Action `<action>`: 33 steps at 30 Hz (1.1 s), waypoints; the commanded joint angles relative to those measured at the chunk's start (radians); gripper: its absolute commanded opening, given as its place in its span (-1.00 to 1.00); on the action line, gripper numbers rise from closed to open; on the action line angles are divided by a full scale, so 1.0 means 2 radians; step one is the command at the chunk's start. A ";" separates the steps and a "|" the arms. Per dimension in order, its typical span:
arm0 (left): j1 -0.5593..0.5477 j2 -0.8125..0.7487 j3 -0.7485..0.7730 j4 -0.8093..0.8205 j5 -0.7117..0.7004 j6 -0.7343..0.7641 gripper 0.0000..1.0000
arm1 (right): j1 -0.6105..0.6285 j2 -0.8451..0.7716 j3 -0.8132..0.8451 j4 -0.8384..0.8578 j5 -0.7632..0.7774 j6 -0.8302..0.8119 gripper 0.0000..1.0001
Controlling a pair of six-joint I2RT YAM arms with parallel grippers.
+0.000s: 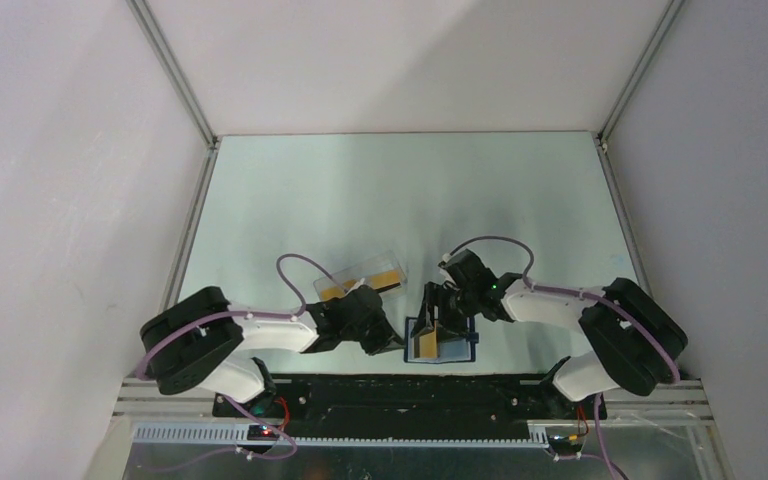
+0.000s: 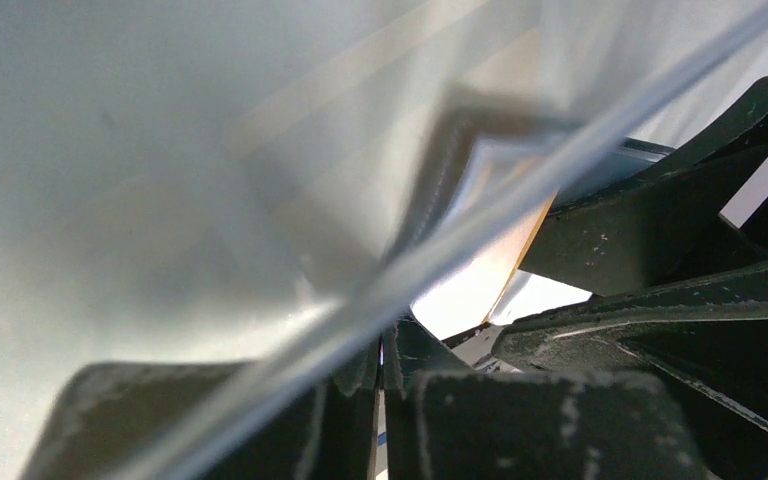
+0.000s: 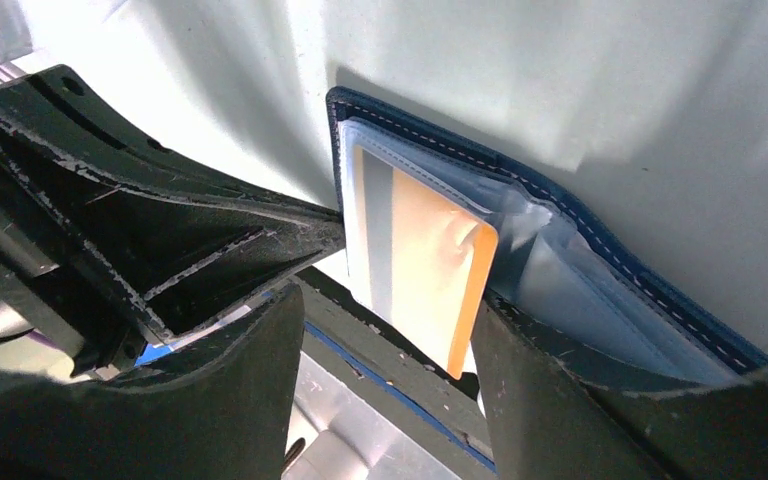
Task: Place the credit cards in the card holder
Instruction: Insert the credit card into the card holder.
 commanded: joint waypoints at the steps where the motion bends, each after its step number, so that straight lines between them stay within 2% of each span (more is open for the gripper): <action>1: -0.003 -0.021 -0.002 -0.044 -0.032 0.014 -1.00 | 0.030 0.039 0.020 -0.011 0.022 -0.023 0.27; 3: -0.003 -0.037 -0.003 -0.054 -0.035 0.016 -0.97 | 0.031 0.053 0.040 -0.031 0.025 -0.056 0.22; 5: -0.003 -0.053 0.002 -0.071 -0.040 0.021 -0.79 | 0.031 0.072 0.071 -0.066 0.033 -0.102 0.14; 7: -0.003 -0.072 0.012 -0.102 -0.047 0.032 -0.46 | 0.030 0.090 0.105 -0.098 0.034 -0.149 0.04; 8: -0.003 -0.079 0.016 -0.125 -0.056 0.038 -0.21 | 0.030 0.096 0.126 -0.118 0.037 -0.175 0.02; 9: -0.003 -0.094 0.020 -0.145 -0.071 0.047 -0.09 | 0.030 0.106 0.135 -0.128 0.037 -0.187 0.02; 10: -0.003 -0.103 0.021 -0.153 -0.084 0.053 0.11 | 0.031 0.111 0.154 -0.150 0.043 -0.206 0.05; 12: -0.002 -0.124 0.024 -0.174 -0.101 0.071 0.32 | 0.031 0.115 0.172 -0.176 0.059 -0.221 0.14; 14: 0.002 -0.138 0.029 -0.197 -0.113 0.091 0.44 | 0.031 0.108 0.177 -0.189 0.067 -0.222 0.32; 17: 0.017 -0.138 0.049 -0.232 -0.119 0.125 0.48 | 0.032 0.085 0.177 -0.202 0.075 -0.215 0.56; 19: 0.026 -0.130 0.063 -0.244 -0.118 0.142 0.47 | 0.034 0.069 0.177 -0.216 0.085 -0.208 0.63; 27: 0.034 -0.061 0.148 -0.249 -0.103 0.223 0.40 | 0.035 -0.017 0.155 -0.253 0.094 -0.156 0.68; 30: 0.034 -0.004 0.195 -0.249 -0.084 0.258 0.29 | 0.034 -0.047 0.126 -0.252 0.086 -0.134 0.60; 33: 0.034 0.031 0.228 -0.250 -0.077 0.277 0.07 | 0.033 -0.068 0.090 -0.241 0.075 -0.104 0.25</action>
